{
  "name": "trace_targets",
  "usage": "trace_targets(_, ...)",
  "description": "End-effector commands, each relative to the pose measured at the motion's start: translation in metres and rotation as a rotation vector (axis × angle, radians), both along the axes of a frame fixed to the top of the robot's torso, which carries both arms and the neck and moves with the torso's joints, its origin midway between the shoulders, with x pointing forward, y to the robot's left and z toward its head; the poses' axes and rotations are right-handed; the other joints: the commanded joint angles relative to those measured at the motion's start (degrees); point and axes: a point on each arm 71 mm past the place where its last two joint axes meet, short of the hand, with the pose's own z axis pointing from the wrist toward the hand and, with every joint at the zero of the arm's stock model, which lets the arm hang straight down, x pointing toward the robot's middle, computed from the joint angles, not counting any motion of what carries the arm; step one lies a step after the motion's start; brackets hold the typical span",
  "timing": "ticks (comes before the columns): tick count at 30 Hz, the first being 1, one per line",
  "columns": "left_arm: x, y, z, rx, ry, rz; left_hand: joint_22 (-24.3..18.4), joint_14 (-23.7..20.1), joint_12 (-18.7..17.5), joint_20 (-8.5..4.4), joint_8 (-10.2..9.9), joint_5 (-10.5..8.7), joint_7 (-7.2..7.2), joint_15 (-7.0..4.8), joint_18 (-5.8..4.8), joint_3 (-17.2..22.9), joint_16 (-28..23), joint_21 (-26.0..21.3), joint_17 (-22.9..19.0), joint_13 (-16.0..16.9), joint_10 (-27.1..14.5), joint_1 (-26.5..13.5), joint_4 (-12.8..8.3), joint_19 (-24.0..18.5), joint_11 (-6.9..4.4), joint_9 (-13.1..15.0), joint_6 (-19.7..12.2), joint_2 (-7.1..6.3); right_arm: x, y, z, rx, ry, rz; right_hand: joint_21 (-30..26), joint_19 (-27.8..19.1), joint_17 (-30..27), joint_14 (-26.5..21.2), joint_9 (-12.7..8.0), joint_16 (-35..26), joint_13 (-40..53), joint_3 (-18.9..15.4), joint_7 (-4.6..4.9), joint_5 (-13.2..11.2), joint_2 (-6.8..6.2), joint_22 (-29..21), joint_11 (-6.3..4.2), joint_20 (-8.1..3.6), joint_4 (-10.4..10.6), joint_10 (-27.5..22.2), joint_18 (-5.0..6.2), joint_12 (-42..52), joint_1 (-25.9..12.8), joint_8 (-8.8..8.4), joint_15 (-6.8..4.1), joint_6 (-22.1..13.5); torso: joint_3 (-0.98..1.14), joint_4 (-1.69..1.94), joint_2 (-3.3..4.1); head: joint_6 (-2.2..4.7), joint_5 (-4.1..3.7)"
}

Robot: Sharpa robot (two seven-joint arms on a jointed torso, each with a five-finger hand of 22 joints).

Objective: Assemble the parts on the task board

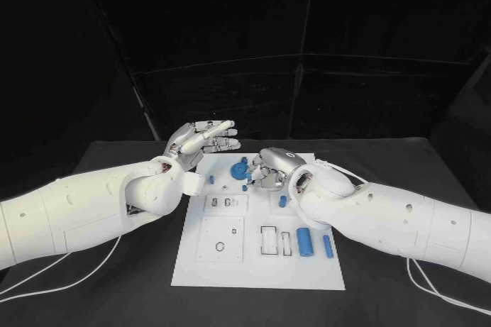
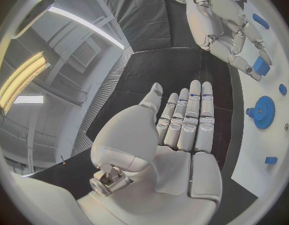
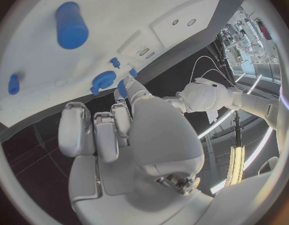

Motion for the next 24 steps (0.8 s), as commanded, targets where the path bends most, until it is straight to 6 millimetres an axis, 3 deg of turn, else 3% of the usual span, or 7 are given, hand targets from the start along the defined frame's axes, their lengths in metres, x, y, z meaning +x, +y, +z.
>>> trace_targets(1, 0.001, 0.001, 0.004, 0.002, -0.034, 0.022, 0.0, 0.5, 0.0, -0.05, 0.2, -0.16, 0.63, -0.05, 0.43, 0.0, -0.3, -0.2, 0.1, 0.1, 0.3, 0.0, -0.3, 0.5, 0.01, 0.1, 0.4, 0.6, -0.003, 0.009, -0.004, -0.057, -0.009, 0.02, 0.1, 0.2, 7.5, 4.4, 0.1, -0.3, 2.0, 0.4, -1.54, -0.2, 0.8, 0.1, -1.86, -0.32, 0.1, 1.7, -1.1, 0.4, 0.1, 0.11, -0.36, 2.1, 0.04, 0.06, 0.0, 0.04, 0.49)
trace_targets(6, 0.003, 0.005, 0.005, 0.007, -0.037, 0.034, 0.0, 0.5, 0.0, -0.05, 0.2, -0.16, 0.63, -0.05, 0.43, 0.0, -0.3, -0.2, 0.1, 0.1, 0.3, 0.0, -0.3, 0.5, 0.0, 0.1, 0.5, 0.6, -0.009, 0.02, -0.01, -0.063, 0.009, 0.045, 0.2, 0.3, 7.6, 4.5, 0.1, -0.3, 1.9, 0.5, -1.5, -0.2, 0.83, 0.3, -1.85, -0.34, 0.1, 1.7, -1.14, 0.4, 0.1, 0.04, -0.38, 2.0, 0.22, -0.16, -0.07, -0.53, 1.48)
trace_targets(13, 0.006, 0.008, 0.005, 0.011, -0.036, 0.039, 0.0, 0.5, 0.0, -0.06, 0.2, -0.16, 0.63, -0.05, 0.42, 0.1, -0.3, -0.2, 0.1, 0.0, 0.4, 0.0, -0.3, 0.5, 0.0, 0.1, 0.5, 0.6, -0.014, 0.031, -0.018, -0.074, 0.025, 0.077, 0.2, 0.3, 7.6, 4.5, 0.1, -0.3, 1.9, 0.5, -1.5, -0.2, 0.83, 0.3, -1.85, -0.34, 0.1, 1.7, -1.14, 0.4, 0.1, 0.04, -0.38, 2.0, 0.19, -0.07, -0.02, -1.17, 2.16)
trace_targets(24, 0.007, 0.008, 0.004, 0.011, -0.026, 0.028, 0.0, 0.4, -0.2, -0.06, 0.1, -0.17, 0.92, 0.02, 0.37, -0.1, -0.5, -0.3, 0.1, 0.0, 0.3, -0.4, -0.3, 0.5, 0.15, 0.0, 0.4, 0.49, -0.022, 0.039, -0.033, -0.099, 0.053, 0.102, 0.2, 0.3, 7.6, 4.5, 0.0, -0.3, 1.9, 0.7, -1.38, -0.2, 0.81, 0.4, -1.77, -0.36, 0.0, 1.7, -1.16, 0.3, -0.1, -0.15, -0.36, 1.7, 0.21, -0.06, -0.04, -1.31, 2.33)
